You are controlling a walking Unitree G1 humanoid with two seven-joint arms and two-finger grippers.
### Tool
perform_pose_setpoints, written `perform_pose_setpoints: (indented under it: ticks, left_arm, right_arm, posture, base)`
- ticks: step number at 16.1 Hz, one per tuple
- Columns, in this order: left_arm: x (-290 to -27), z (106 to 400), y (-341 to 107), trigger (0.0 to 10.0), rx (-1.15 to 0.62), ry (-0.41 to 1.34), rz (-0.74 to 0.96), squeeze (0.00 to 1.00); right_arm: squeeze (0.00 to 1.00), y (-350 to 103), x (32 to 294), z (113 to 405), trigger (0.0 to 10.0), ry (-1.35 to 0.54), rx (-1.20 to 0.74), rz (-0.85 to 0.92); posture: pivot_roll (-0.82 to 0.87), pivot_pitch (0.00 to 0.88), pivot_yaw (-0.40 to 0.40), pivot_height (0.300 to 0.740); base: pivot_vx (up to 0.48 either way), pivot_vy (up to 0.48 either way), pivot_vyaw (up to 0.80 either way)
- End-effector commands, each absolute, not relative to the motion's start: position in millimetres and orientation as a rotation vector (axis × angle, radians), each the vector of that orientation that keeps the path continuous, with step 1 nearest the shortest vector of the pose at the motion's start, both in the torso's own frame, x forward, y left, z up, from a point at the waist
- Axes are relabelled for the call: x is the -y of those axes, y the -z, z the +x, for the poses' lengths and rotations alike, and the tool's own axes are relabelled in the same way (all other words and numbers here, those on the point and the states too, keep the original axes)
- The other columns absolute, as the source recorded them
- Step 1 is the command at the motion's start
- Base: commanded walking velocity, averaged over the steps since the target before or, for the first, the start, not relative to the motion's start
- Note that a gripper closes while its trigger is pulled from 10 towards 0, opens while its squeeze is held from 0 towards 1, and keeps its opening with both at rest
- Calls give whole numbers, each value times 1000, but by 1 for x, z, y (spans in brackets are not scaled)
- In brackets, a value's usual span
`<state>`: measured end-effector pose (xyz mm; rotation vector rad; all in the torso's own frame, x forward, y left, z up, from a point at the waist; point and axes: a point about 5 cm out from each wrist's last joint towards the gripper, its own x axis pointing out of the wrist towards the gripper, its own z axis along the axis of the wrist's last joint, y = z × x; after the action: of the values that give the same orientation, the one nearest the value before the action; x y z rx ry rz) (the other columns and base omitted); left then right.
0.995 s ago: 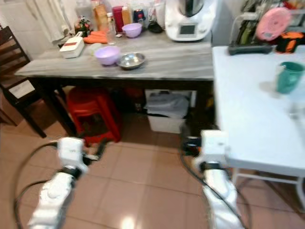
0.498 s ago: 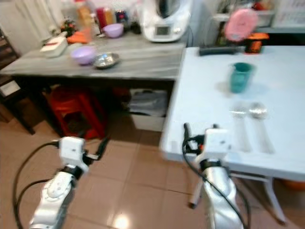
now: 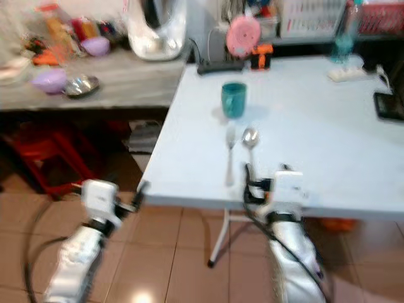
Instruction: Setting the table
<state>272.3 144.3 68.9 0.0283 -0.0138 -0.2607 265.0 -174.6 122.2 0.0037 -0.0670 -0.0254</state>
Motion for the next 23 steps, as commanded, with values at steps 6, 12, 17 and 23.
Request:
perform_pose_setpoints:
  ticks: [6, 12, 17, 23]
  left_arm:
    - [-150, 273, -72, 10000, 25, 282, 23, 0]
    - [-146, 271, -73, 10000, 35, 323, 4, 0]
    - [-145, 270, -73, 10000, 35, 337, 0, 0]
    - [-144, 269, -71, 10000, 27, 344, -7, 0]
  right_arm:
    - [0, -124, 165, 267, 10000, -12, 72, 3]
    - [0, -125, 164, 266, 10000, -21, 76, -2]
    - [0, -124, 163, 266, 10000, -24, 72, 2]
    - [0, -123, 159, 264, 10000, -43, 66, -39]
  posture:
    - [-72, 0, 113, 740]
    - [-73, 0, 112, 740]
    - [-75, 0, 112, 740]
    - [-78, 0, 110, 740]
  base:
    - [0, 0, 0]
    - [215, 0, 67]
    - [382, 0, 0]
    - [390, 0, 0]
